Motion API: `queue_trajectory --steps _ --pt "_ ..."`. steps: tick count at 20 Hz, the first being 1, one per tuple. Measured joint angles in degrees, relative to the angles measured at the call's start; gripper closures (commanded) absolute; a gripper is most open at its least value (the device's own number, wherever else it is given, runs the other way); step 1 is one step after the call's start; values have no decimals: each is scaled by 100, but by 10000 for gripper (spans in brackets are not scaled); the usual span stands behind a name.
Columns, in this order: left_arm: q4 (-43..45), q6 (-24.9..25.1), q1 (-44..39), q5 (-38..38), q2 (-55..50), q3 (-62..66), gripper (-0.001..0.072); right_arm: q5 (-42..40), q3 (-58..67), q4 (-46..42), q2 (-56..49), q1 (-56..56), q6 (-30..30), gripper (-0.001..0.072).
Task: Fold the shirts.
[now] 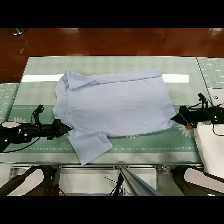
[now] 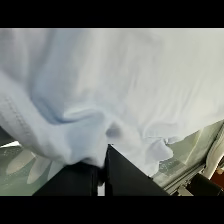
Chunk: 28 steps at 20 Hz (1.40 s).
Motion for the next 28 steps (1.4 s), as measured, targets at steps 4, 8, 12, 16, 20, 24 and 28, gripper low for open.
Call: queue_trajectory --steps 4,8,12,16,20,24,28 --pt "-352 48 -13 -363 70 1126 685 614 1502 72 177 413 87 685" --pt "-831 -55 -79 -527 356 3799 685 750 3943 282 750 739 122 686" --pt "50 -713 -103 -334 640 6732 685 555 5796 0 1676 874 494 685" --pt "1602 -1587 -107 -212 979 8714 685 481 6457 -330 2785 914 767 686" --pt "2424 -1912 -107 -282 1692 9403 685 555 6638 -614 3689 925 925 685" --pt "3491 -2227 -221 -428 2524 9468 686 997 6686 -942 4229 931 1038 685" --pt "4070 -2363 -649 -675 3069 8856 685 1349 6673 -1285 4450 931 1115 685"
